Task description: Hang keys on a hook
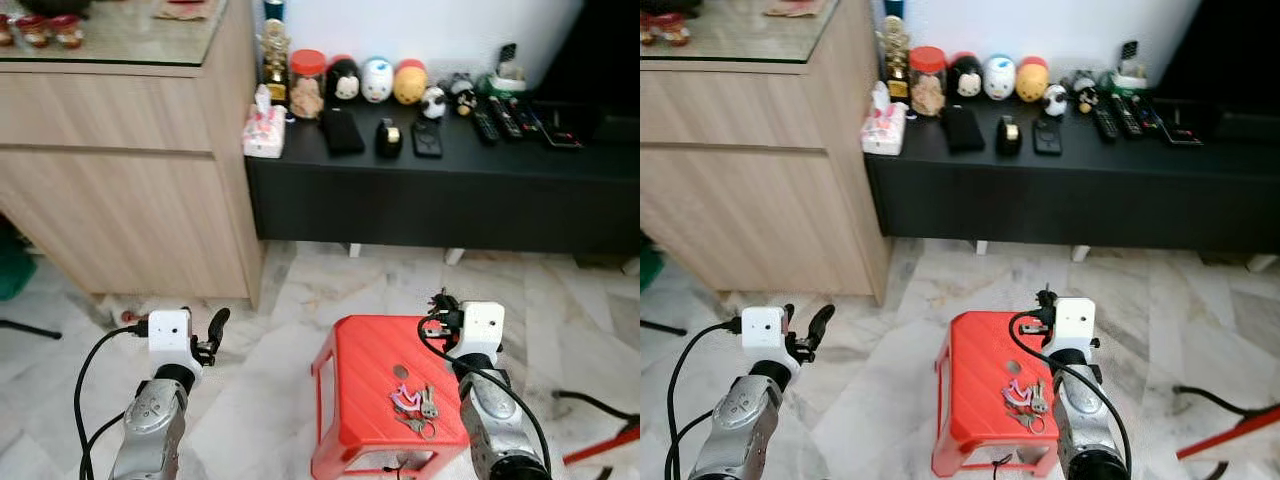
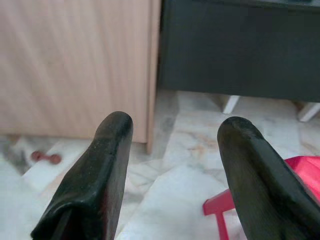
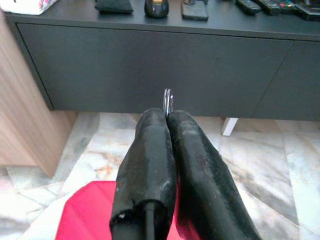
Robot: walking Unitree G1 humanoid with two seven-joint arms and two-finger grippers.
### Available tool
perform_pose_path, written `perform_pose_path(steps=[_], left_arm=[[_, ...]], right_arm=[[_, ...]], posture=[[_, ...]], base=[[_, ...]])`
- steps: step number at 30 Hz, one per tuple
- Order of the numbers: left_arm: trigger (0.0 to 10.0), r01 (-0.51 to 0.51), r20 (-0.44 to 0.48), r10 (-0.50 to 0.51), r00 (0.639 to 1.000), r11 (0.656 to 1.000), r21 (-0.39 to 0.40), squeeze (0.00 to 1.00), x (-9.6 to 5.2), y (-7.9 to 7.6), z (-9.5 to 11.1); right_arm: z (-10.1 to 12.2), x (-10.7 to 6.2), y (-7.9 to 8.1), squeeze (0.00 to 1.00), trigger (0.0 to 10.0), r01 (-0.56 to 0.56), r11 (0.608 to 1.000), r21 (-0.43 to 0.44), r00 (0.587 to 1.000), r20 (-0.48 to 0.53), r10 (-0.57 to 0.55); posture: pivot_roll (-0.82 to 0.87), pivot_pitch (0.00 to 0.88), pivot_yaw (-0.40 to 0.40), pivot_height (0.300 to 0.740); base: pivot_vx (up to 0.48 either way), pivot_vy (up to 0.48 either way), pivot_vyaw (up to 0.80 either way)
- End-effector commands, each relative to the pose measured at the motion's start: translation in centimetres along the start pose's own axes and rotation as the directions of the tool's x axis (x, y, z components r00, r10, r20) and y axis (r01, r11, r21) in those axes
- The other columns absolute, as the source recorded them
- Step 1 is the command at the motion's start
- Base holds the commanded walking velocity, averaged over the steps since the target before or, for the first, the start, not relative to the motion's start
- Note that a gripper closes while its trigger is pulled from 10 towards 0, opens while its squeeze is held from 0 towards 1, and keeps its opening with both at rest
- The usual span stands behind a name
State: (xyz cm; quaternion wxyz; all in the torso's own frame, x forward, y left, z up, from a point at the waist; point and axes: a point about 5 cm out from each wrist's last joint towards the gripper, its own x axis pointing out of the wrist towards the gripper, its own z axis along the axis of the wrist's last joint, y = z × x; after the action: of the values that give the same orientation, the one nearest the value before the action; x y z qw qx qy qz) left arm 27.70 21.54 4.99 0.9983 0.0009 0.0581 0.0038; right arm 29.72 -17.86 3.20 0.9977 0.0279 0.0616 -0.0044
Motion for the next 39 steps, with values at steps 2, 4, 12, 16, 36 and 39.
perform_pose_path(steps=[2, 4, 12, 16, 36, 39], left_arm=[[10.0, -0.022, -0.066, 0.022, 0.998, 1.000, -0.007, 0.00, -0.7, 0.3, -1.8], [10.0, -0.037, -0.112, 0.036, 0.993, 0.999, -0.006, 0.00, -1.1, 0.7, -2.9], [10.0, -0.115, -0.384, 0.110, 0.917, 0.993, 0.010, 0.00, -5.4, 3.0, -8.8], [10.0, -0.166, -0.486, 0.145, 0.862, 0.986, -0.001, 0.00, -7.3, 3.6, -10.9], [10.0, -0.179, -0.687, 0.155, 0.710, 0.983, 0.037, 0.00, -11.8, 3.4, -14.8], [10.0, -0.179, -0.691, 0.153, 0.707, 0.983, 0.034, 0.00, -11.9, 3.3, -14.9]], right_arm=[[-2.3, -1.3, -1.3, 0.00, 10.0, 0.063, 0.997, 0.035, 0.993, -0.107, -0.059], [-3.1, -1.8, -1.7, 0.00, 10.0, 0.083, 0.996, 0.038, 0.987, -0.141, -0.077], [-4.6, -3.2, -2.5, 0.00, 10.0, 0.112, 0.993, 0.027, 0.975, -0.195, -0.105], [-5.0, -3.6, -2.7, 0.00, 10.0, 0.118, 0.993, 0.026, 0.971, -0.211, -0.110], [-5.6, -3.9, -2.1, 0.00, 10.0, 0.100, 0.995, 0.010, 0.968, -0.233, -0.095], [-5.8, -3.9, -2.2, 0.00, 10.0, 0.108, 0.994, 0.027, 0.965, -0.245, -0.098]], posture=[[0.18, 0.077, -0.073, 0.740], [0.19, 0.077, -0.072, 0.740], [0.18, 0.086, -0.064, 0.740], [0.19, 0.089, -0.065, 0.740], [0.19, 0.089, -0.067, 0.740], [0.19, 0.090, -0.068, 0.740]], base=[[0.000, 0.000, 0.00], [0.000, 0.000, 0.00], [0.000, 0.000, 0.00], [0.000, 0.000, 0.00], [0.000, 0.000, 0.00], [0.000, 0.000, 0.00]])
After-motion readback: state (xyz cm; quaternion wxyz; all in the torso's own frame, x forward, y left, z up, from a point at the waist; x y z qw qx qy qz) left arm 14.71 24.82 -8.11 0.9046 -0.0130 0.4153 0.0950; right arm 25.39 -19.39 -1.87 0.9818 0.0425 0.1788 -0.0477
